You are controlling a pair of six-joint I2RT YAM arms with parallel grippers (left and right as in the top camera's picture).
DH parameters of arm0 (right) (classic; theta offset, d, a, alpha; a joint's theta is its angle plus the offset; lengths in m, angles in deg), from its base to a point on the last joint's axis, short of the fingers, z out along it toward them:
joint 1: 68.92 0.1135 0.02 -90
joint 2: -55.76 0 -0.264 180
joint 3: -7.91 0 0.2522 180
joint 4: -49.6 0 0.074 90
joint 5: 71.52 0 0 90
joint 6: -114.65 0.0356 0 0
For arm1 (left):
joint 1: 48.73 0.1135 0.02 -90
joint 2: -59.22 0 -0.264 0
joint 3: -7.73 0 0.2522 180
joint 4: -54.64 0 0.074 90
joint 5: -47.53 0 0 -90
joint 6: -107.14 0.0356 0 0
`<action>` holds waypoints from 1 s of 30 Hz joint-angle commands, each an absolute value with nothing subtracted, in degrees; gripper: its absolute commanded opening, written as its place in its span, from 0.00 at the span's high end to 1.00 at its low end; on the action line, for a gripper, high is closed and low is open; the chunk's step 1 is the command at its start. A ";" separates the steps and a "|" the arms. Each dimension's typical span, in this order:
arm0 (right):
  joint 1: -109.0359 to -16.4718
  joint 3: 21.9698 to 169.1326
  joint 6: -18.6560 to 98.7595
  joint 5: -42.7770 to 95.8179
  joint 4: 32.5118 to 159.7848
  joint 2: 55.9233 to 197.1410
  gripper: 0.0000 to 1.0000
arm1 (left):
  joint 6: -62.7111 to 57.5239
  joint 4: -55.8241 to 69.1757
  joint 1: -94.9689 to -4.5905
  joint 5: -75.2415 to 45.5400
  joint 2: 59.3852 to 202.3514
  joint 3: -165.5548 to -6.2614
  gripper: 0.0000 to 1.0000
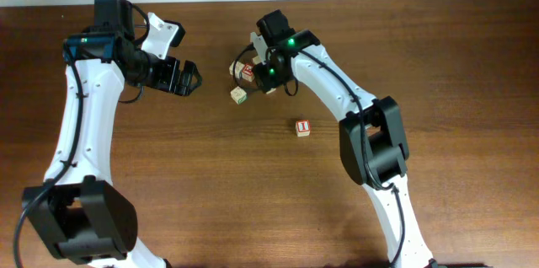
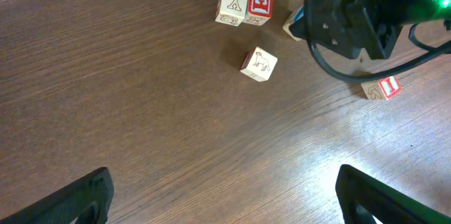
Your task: Rotate 5 blocks
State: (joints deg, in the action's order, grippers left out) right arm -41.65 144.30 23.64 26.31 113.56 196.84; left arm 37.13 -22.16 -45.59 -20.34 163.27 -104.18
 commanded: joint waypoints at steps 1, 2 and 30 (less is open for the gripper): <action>-40.30 143.91 25.58 22.66 113.38 197.95 0.52 | 37.37 -22.21 -45.57 -19.72 163.38 -105.51 0.01; -40.32 143.91 25.63 22.64 113.27 198.15 0.54 | 37.39 -22.23 -45.57 -19.72 163.38 -105.51 0.01; -40.38 146.53 37.63 22.97 126.06 197.97 0.78 | 37.39 -22.23 -45.57 -19.75 163.38 -105.51 0.01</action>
